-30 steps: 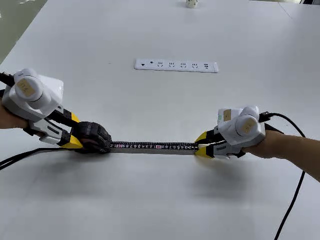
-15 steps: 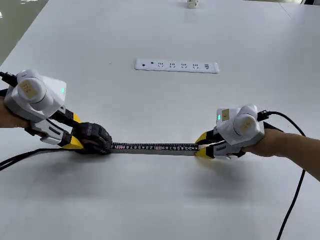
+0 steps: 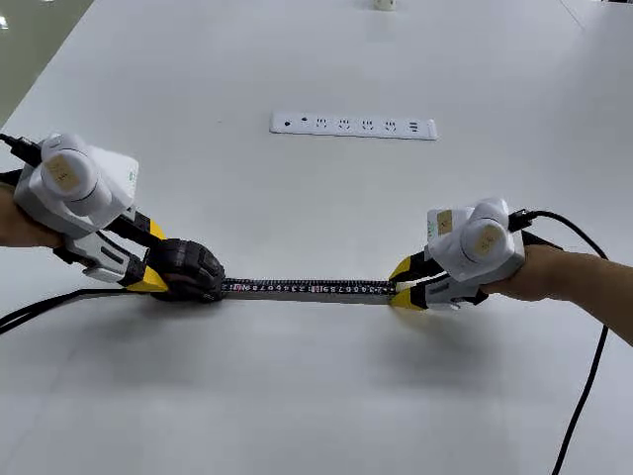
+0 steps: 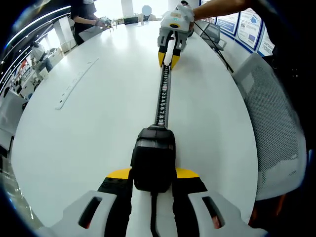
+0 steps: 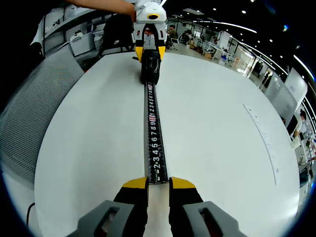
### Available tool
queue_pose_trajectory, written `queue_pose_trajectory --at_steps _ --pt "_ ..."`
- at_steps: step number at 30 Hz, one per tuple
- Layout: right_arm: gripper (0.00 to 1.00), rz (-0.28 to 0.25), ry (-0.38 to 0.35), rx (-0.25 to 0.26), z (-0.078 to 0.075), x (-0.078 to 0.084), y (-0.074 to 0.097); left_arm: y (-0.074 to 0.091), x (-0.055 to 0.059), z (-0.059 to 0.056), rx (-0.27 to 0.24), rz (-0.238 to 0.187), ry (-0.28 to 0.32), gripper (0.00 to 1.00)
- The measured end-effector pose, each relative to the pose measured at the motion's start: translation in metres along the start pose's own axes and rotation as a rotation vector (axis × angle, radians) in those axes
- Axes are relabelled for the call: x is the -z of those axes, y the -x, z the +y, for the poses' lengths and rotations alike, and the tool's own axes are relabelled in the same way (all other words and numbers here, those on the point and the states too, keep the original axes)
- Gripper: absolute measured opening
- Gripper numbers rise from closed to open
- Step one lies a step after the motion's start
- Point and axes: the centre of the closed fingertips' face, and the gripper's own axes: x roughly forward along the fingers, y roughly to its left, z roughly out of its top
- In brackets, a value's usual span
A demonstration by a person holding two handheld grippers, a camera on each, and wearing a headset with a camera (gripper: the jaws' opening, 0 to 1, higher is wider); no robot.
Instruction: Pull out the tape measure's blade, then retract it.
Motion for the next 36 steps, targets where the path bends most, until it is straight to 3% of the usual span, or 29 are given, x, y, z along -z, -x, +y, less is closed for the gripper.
queue_pose_trajectory --at_steps 13,24,36 --pt "0.19 0.007 0.000 0.004 -0.001 -0.001 0.005 0.002 -0.002 -0.001 -0.001 0.010 0.004 0.28" --pt "0.26 0.007 0.006 0.008 0.004 -0.004 0.013 0.008 0.006 -0.007 0.001 0.031 0.026 0.42" --pt "0.32 0.002 0.019 0.026 0.008 -0.003 0.021 0.016 0.015 -0.021 -0.004 0.020 0.076 0.50"
